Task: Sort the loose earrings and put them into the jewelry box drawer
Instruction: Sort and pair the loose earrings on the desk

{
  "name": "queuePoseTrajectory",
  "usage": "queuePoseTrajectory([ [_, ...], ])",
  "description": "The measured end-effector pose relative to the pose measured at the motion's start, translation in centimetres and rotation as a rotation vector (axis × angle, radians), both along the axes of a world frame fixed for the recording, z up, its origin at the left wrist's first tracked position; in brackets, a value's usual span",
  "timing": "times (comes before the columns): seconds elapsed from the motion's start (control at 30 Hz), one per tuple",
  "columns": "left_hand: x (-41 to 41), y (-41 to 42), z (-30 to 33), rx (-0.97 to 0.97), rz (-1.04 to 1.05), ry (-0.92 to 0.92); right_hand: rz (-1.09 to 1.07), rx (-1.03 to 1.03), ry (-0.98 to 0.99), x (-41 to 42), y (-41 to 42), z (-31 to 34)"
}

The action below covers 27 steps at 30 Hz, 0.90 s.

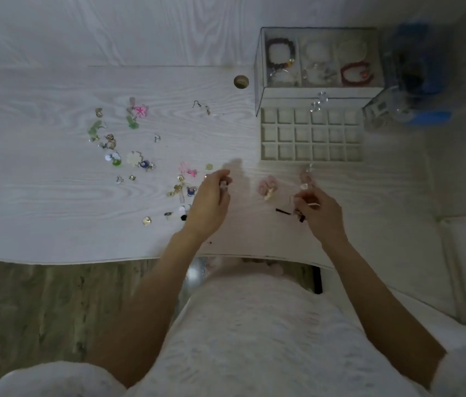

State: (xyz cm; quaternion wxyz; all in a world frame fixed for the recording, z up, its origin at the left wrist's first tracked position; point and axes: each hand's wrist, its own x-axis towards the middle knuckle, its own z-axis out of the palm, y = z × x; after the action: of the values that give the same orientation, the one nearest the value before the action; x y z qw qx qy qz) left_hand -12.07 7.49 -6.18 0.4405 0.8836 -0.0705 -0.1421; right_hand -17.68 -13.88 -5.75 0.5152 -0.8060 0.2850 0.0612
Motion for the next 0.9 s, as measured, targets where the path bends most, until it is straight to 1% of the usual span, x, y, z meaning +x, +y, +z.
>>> queuePoseTrajectory([
  [0.07, -1.6, -2.6, -1.0, 0.019, -0.154, -0.053, -0.028, -0.048, 0.033, -1.6, -1.3, -0.4],
  [0.17, -3.7, -5.6, -2.4, 0.036, -0.256, -0.055, -0.036, -0.046, 0.058, -2.5, -2.1, -1.3],
  [0.2, -4.4, -6.5, -2.6, 0.039, -0.261, -0.048, -0.028, -0.060, 0.063, -2.8, -2.3, -1.4],
  [0.37, -6.1, -8.6, -3.1, 0.053, -0.223, -0.067, 0.081, -0.273, 0.060, -4.0, -3.6, -1.4],
  [0.47, -6.5, -8.5, -3.3, 0.139, -0.247, -0.158, 0.125, -0.415, 0.018, -5.5, -5.0, -1.4],
  [0.53, -6.7, -7.8, -3.6, 0.216, -0.263, -0.222, 0.143, -0.497, 0.042, -6.7, -6.1, -1.4],
  [0.63, -7.1, -6.6, -3.7, 0.276, -0.224, -0.274, 0.273, -0.472, 0.154, -8.0, -7.0, -1.7],
  [0.7, -7.5, -5.9, -3.8, 0.284, -0.167, -0.254, 0.355, -0.452, 0.176, -8.1, -6.9, -2.3],
  [0.73, -7.7, -5.7, -3.9, 0.288, -0.132, -0.233, 0.369, -0.449, 0.154, -7.8, -6.7, -2.6],
  [0.83, -7.7, -6.0, -4.1, 0.299, -0.033, -0.116, 0.327, -0.409, 0.061, -6.6, -5.3, -3.3],
  [0.9, -7.7, -6.9, -4.1, 0.298, -0.007, -0.055, 0.357, -0.400, 0.026, -5.8, -3.9, -3.2],
])
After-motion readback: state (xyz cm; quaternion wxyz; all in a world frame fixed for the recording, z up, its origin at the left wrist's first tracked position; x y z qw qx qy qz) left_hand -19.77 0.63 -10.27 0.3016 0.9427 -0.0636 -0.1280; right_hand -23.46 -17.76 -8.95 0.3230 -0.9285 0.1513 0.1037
